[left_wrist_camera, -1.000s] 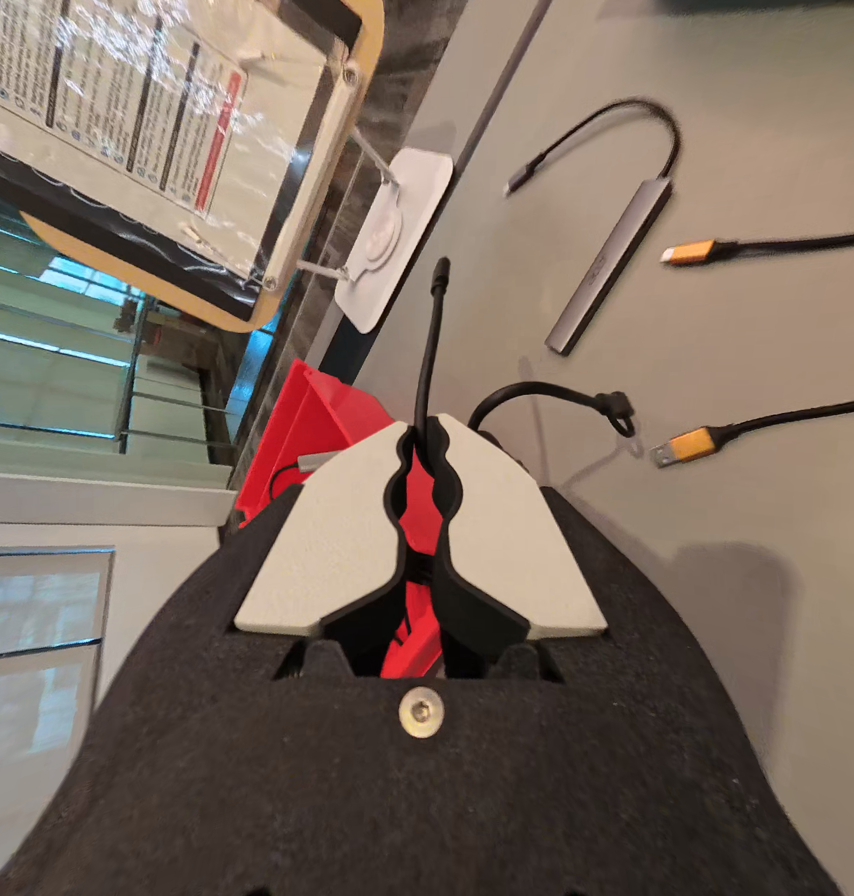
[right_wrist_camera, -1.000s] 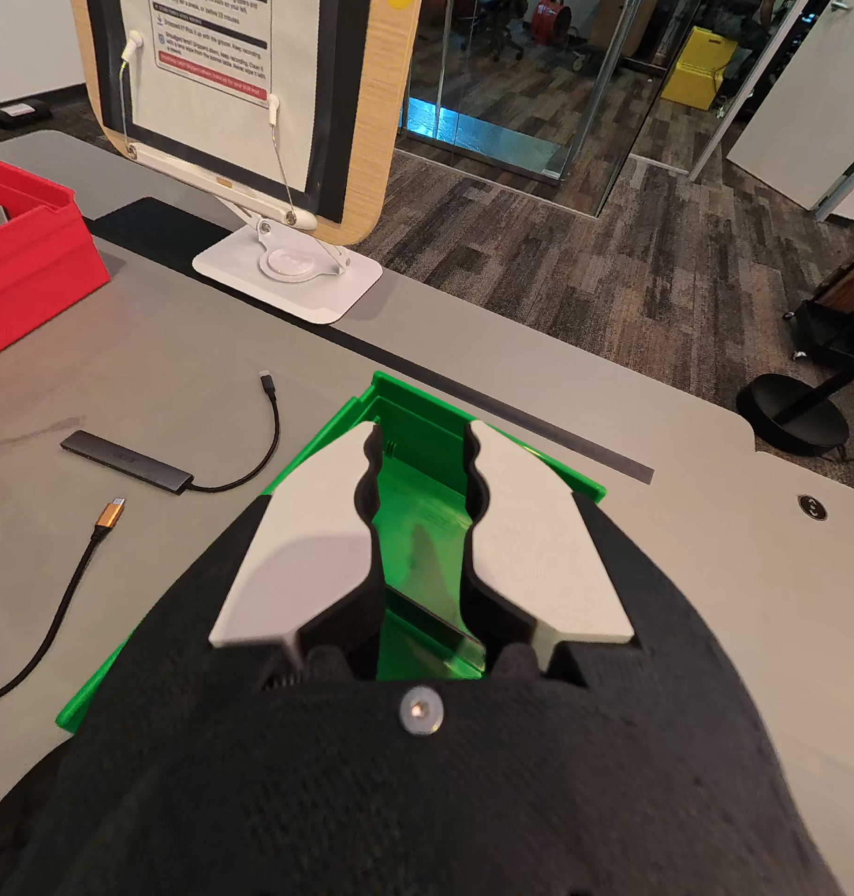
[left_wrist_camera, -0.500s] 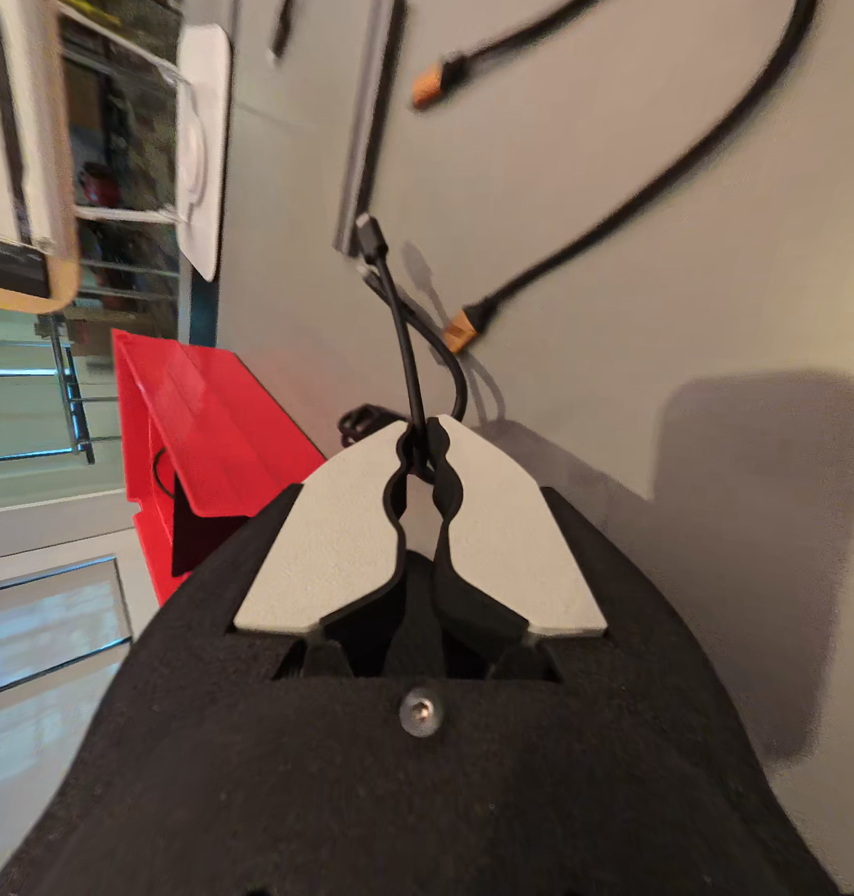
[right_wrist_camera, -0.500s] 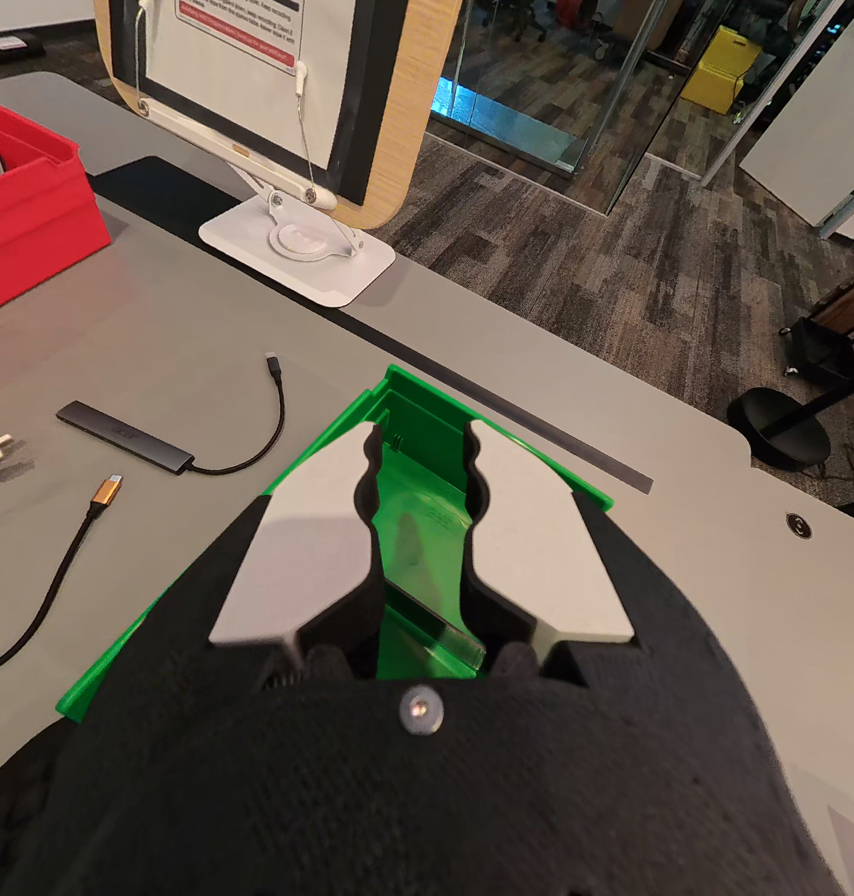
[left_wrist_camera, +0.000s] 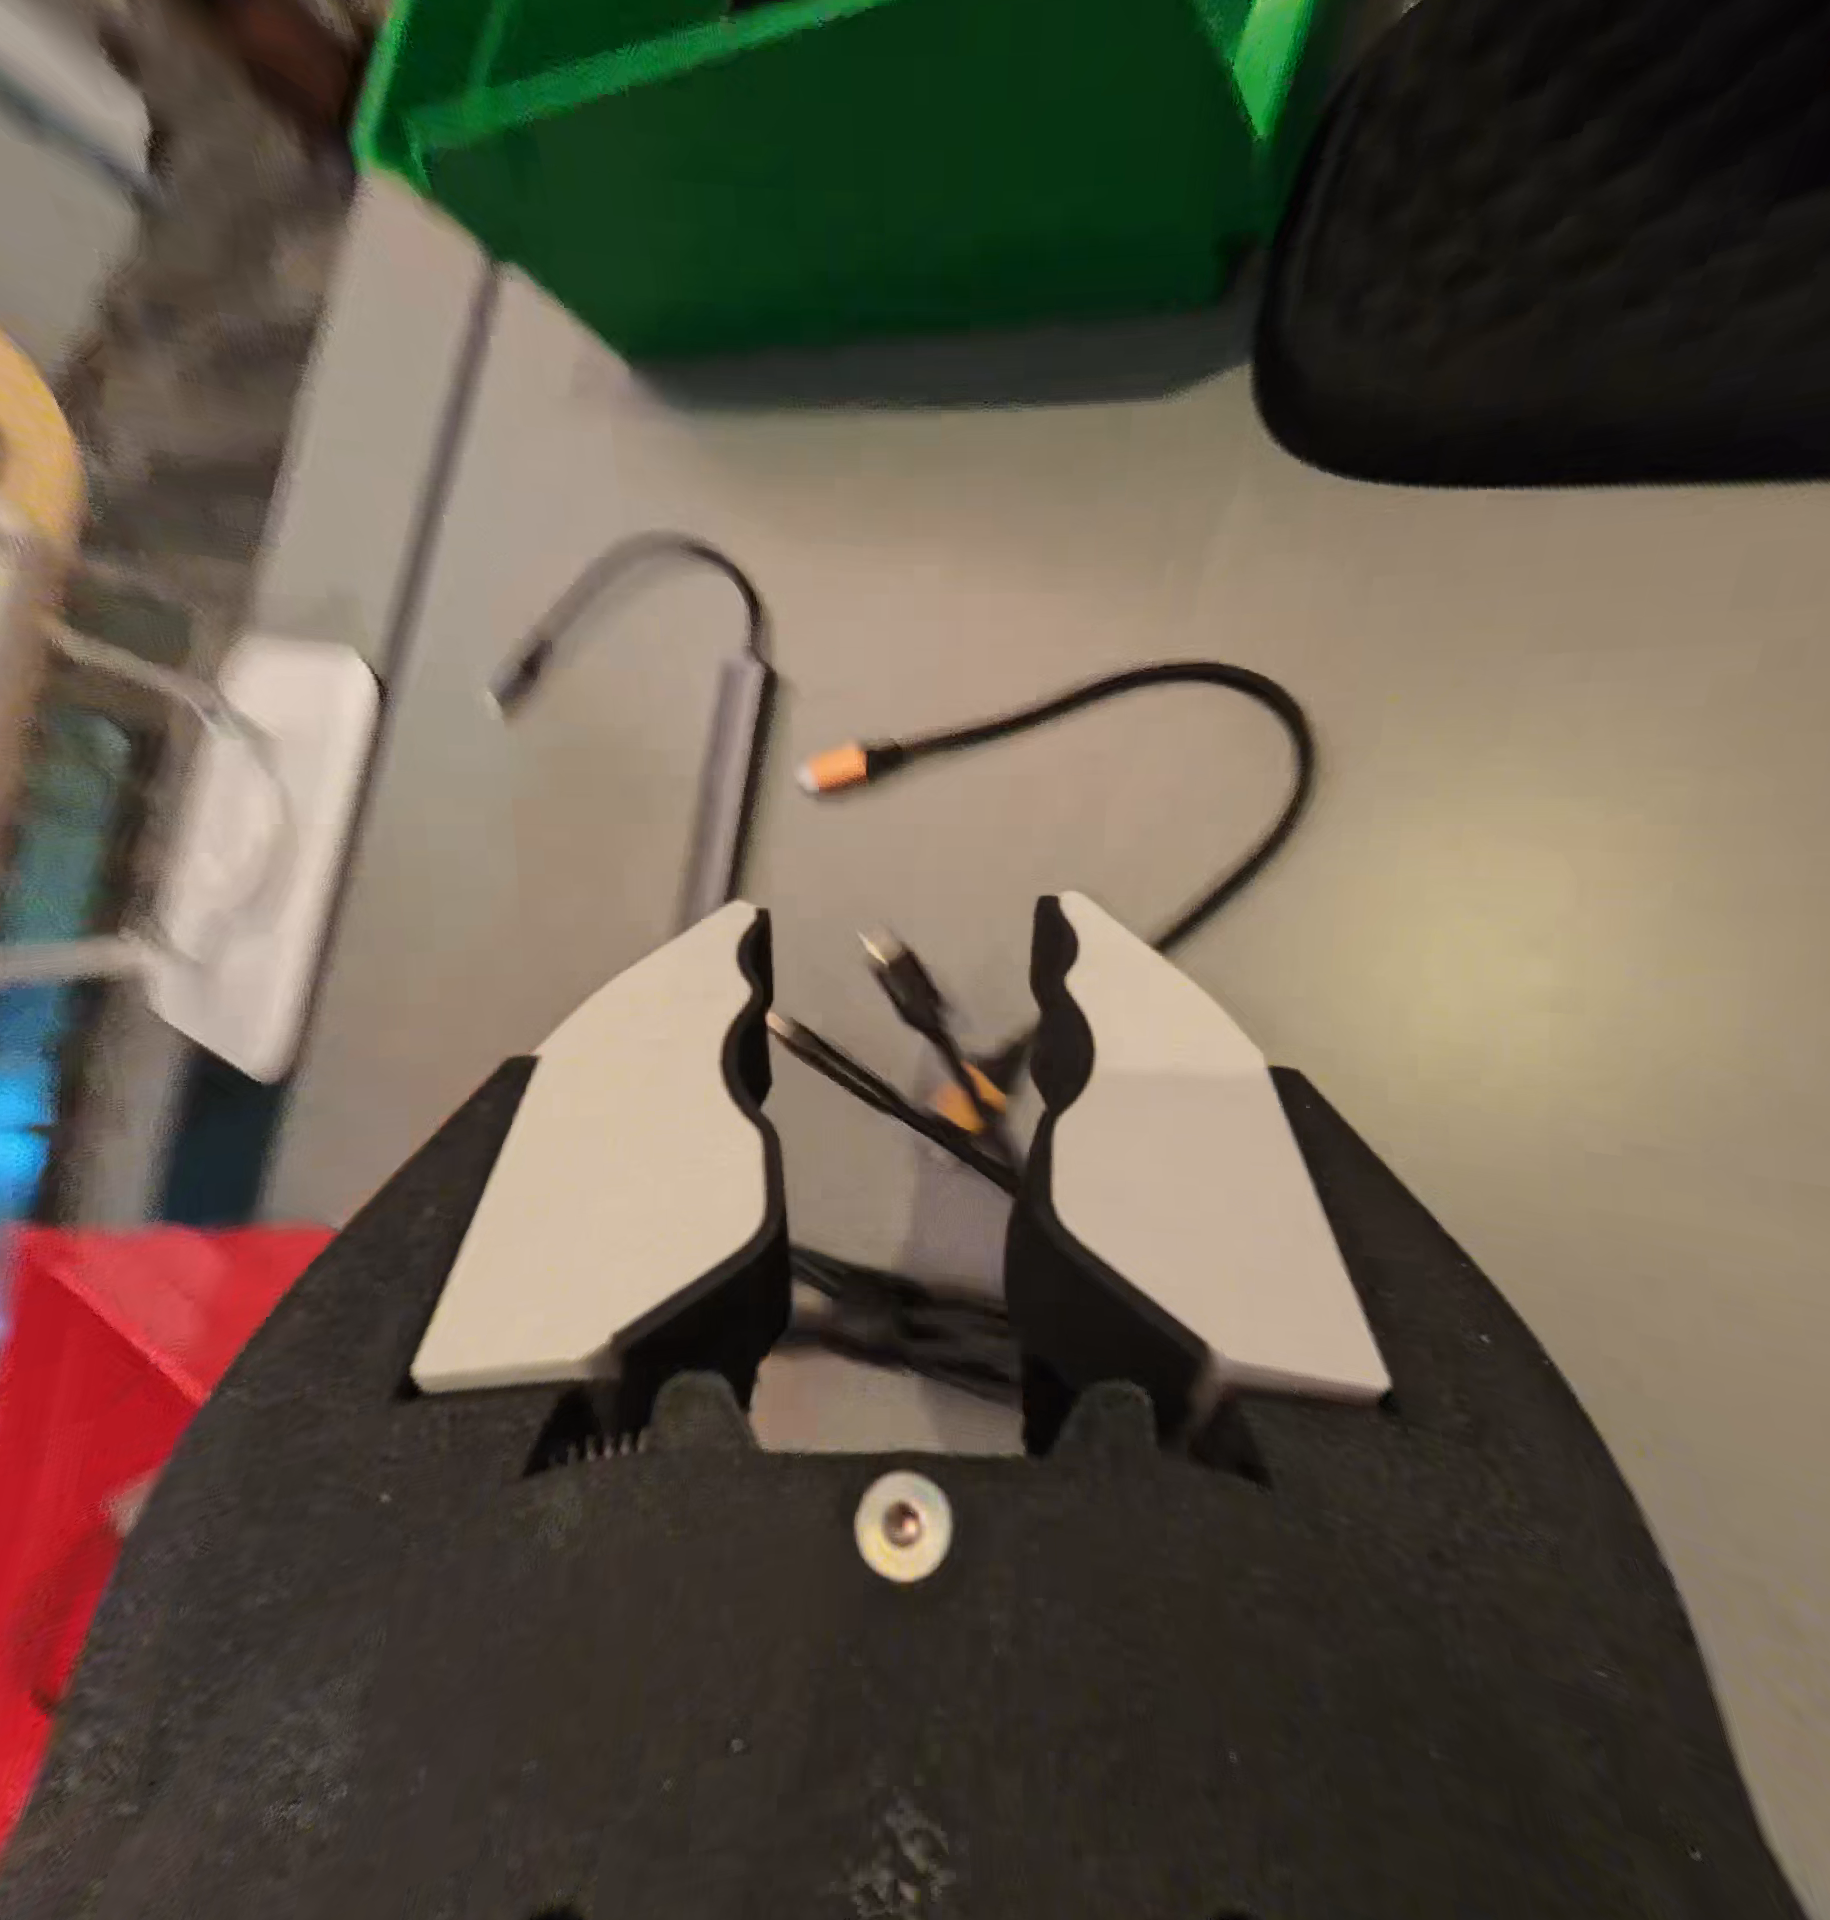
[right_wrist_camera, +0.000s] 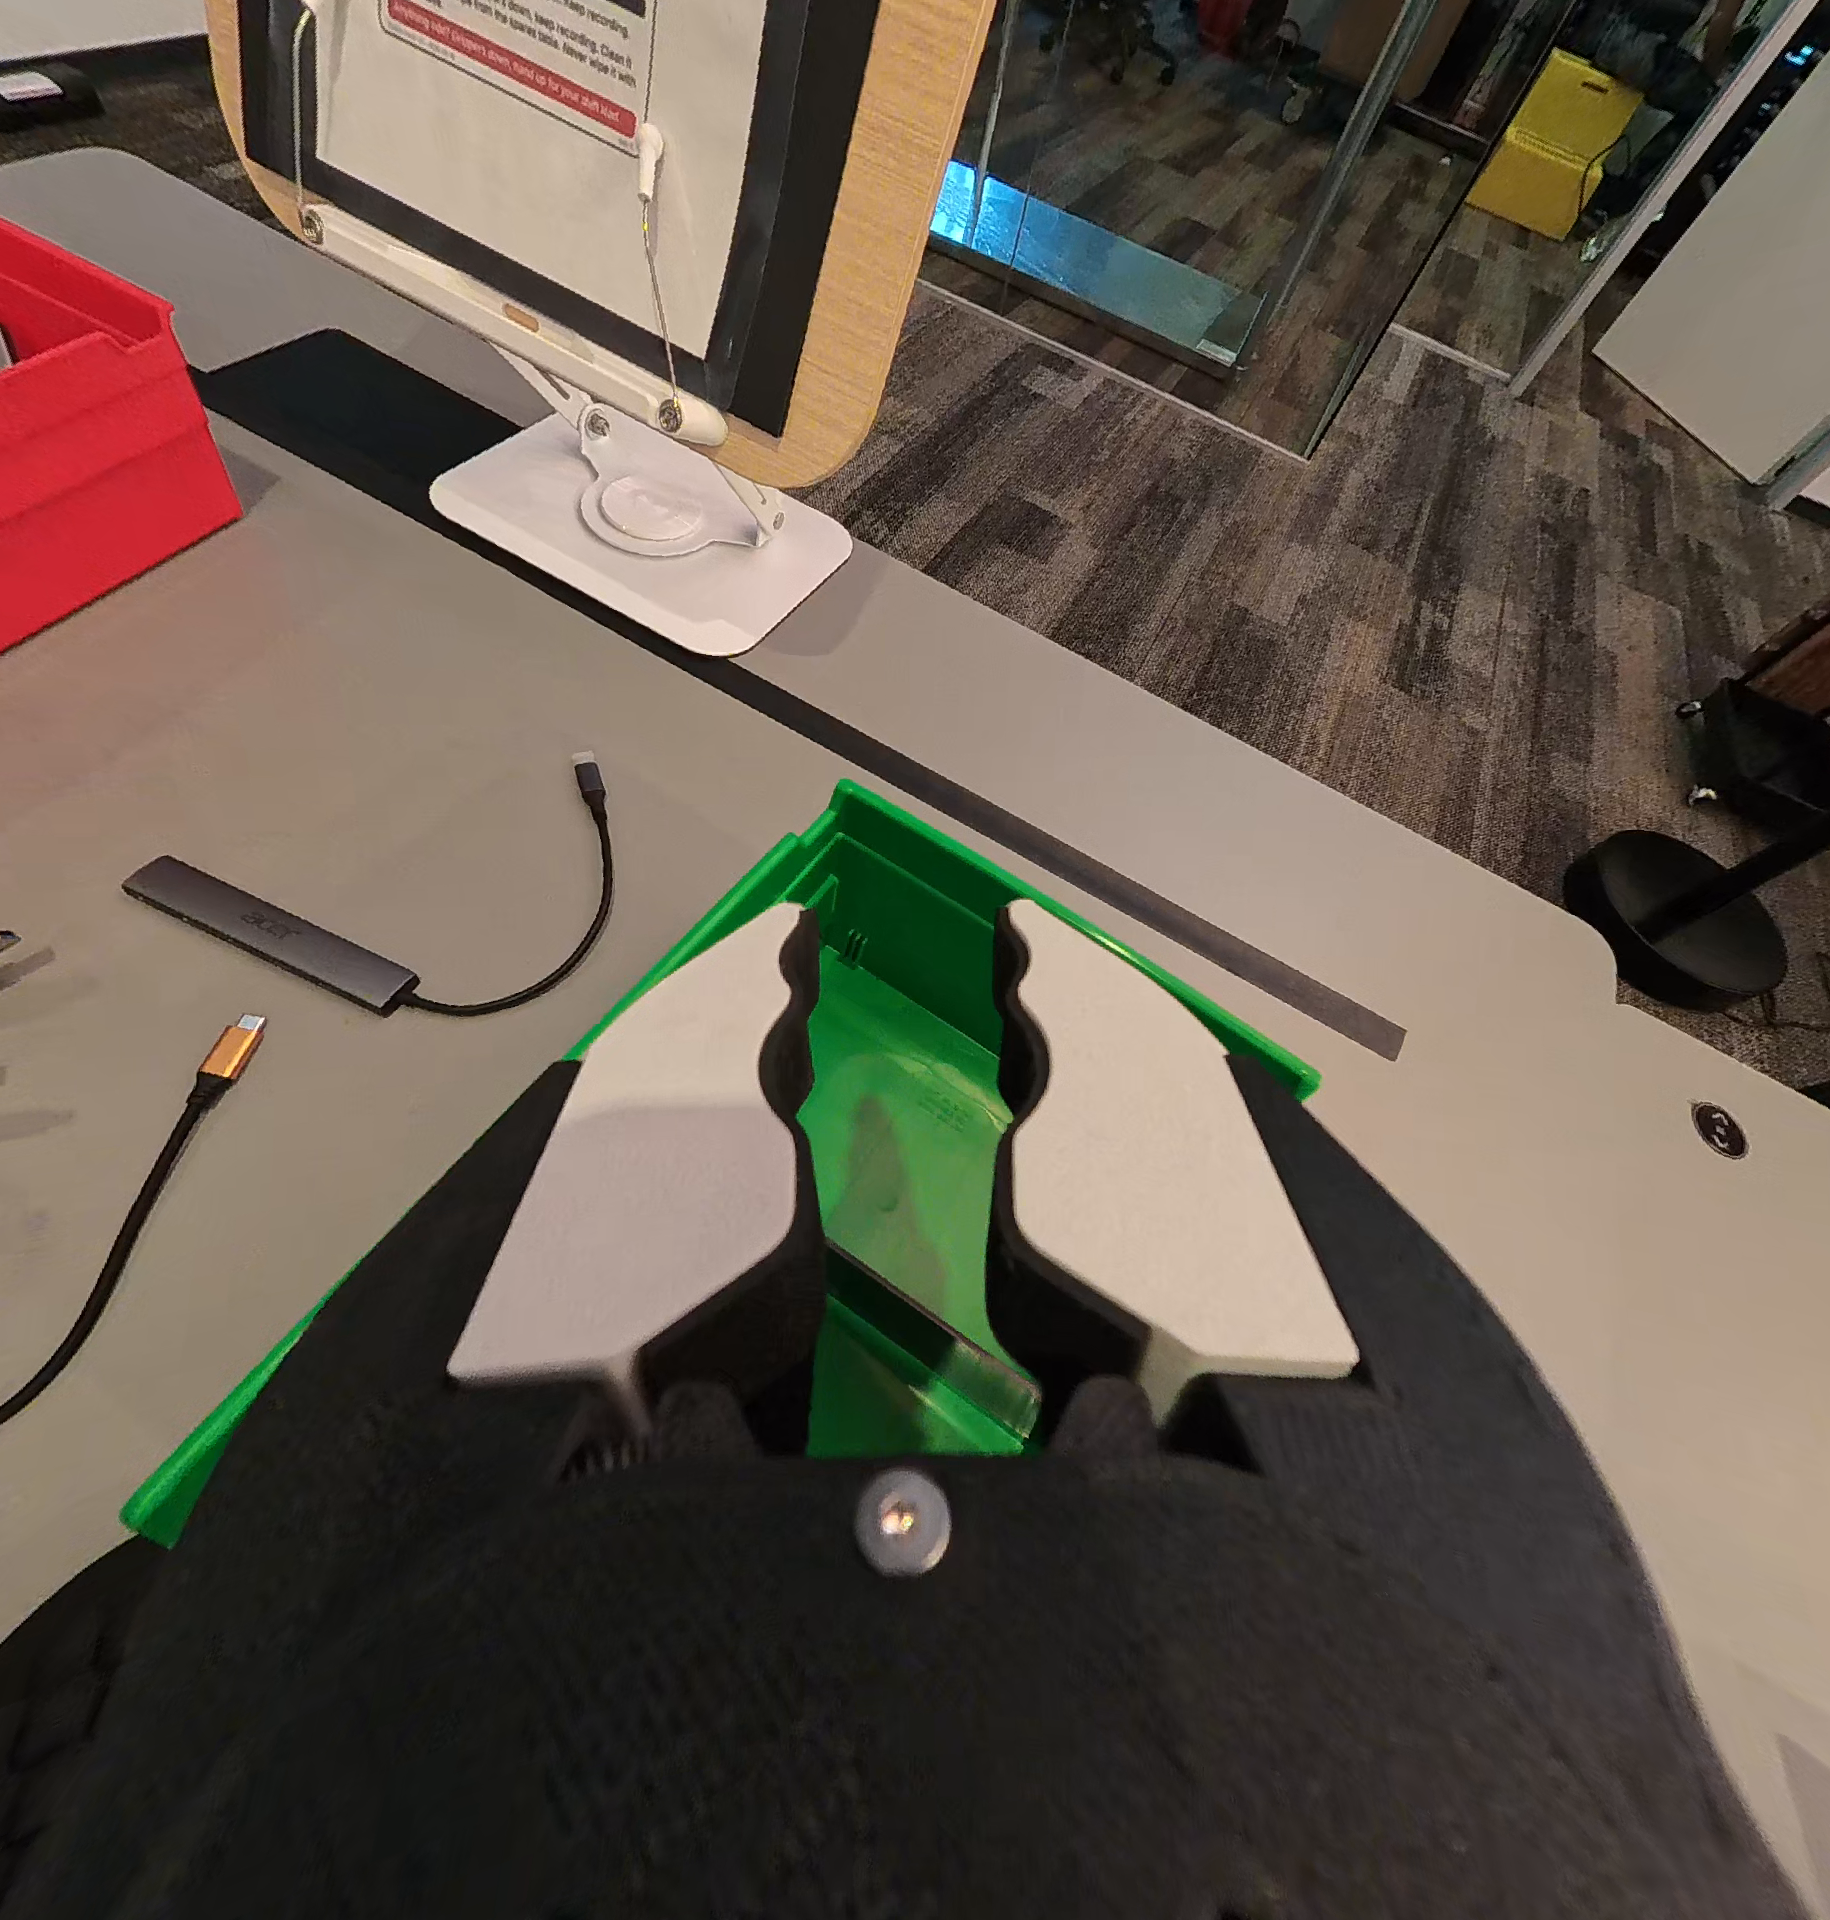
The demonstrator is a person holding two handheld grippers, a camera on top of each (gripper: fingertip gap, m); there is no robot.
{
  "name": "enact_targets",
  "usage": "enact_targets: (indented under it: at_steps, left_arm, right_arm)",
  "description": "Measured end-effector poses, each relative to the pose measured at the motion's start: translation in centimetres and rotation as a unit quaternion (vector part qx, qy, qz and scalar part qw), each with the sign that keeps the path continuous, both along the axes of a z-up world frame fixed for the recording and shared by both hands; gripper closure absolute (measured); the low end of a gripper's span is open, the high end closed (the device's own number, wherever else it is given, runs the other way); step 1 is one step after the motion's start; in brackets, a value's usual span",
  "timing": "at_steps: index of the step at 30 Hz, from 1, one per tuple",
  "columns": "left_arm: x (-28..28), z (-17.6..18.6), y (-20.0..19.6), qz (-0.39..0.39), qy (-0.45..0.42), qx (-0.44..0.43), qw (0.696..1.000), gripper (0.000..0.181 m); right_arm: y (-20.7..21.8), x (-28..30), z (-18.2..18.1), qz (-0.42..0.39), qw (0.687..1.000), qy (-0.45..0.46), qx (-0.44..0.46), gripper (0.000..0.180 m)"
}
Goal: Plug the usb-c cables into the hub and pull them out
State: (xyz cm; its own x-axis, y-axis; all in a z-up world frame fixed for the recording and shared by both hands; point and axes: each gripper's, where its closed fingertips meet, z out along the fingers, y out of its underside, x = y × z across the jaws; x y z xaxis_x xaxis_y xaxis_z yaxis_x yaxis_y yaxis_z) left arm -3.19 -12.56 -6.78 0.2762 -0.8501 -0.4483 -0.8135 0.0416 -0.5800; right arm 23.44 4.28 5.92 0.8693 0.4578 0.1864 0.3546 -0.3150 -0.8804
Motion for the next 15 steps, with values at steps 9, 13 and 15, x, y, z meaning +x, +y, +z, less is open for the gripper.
enact_targets:
  at_steps: [9,13,15]
  left_arm:
    - [4.9,-6.7,7.1,-0.259,0.271,-0.035,0.926,0.135]
    - [5.8,-9.1,7.0,-0.309,0.311,-0.061,0.897,0.148]
    - [6.6,-9.3,6.5,-0.335,0.3,-0.072,0.89,0.159]
  right_arm:
    - [-0.6,0.0,0.5,0.009,1.0,-0.004,0.014,0.147]
    - [-1.4,0.3,1.2,0.014,1.0,0.001,0.027,0.147]
    - [-1.7,0.3,1.7,0.019,0.999,0.012,0.038,0.147]
